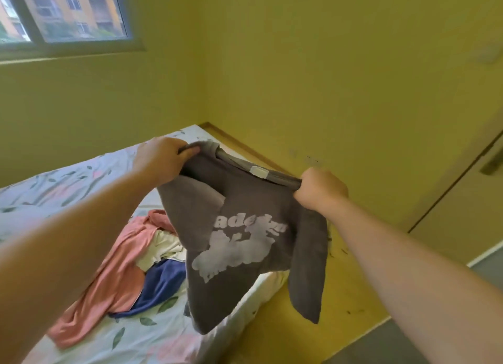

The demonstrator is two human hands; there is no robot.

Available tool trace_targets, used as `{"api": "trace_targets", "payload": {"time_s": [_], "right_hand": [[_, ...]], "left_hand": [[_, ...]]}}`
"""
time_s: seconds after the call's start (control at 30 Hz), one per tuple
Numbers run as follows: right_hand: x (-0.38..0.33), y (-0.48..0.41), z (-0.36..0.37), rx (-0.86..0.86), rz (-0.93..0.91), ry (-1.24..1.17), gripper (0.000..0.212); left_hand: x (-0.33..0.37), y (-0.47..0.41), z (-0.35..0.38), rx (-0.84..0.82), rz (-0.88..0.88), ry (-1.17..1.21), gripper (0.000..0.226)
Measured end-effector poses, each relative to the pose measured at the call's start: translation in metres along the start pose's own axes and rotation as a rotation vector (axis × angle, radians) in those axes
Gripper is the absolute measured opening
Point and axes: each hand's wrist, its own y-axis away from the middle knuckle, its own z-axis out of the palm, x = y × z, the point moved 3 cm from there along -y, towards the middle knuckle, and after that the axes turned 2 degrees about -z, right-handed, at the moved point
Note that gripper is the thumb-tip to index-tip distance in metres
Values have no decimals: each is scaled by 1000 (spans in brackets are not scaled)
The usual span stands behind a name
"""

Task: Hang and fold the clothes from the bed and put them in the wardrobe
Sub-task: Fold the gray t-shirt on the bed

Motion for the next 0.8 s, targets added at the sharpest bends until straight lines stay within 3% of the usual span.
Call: {"api": "trace_targets", "payload": {"time_s": [0.07,0.13,0.2,0.27,0.37,0.43,0.5,0.57,0.6,0.7,0.73,0.8], "right_hand": [[12,0,-12,62,55,-76,11],[16,-1,-19,145,68,-205,25],[20,-2,-17,103,116,-484,37],[25,-2,-7,52,179,-650,34],[26,-6,4,147,50,-482,29],[26,-9,8,162,-77,-343,17],[28,-15,11,39,-173,-95,21],[31,-20,10,-79,-199,149,23],[33,-24,8,-51,-202,209,24],[30,-38,5,138,-181,229,20],[25,-43,4,142,-173,223,19],[18,-52,7,70,-132,227,17]], "left_hand": [[8,3,-3,79,29,-73,52],[13,6,-5,162,-12,30,47],[18,7,3,20,-22,41,42],[22,9,16,-175,-15,-41,40],[20,6,21,-39,-133,9,38],[22,0,28,-87,-149,-33,34],[20,-7,39,-188,-151,-28,31],[11,-15,46,-166,-212,152,26],[8,-18,49,-179,-260,273,23],[12,-22,61,-235,-457,707,28],[13,-27,62,-208,-476,741,28],[14,-39,63,-185,-356,536,29]]}}
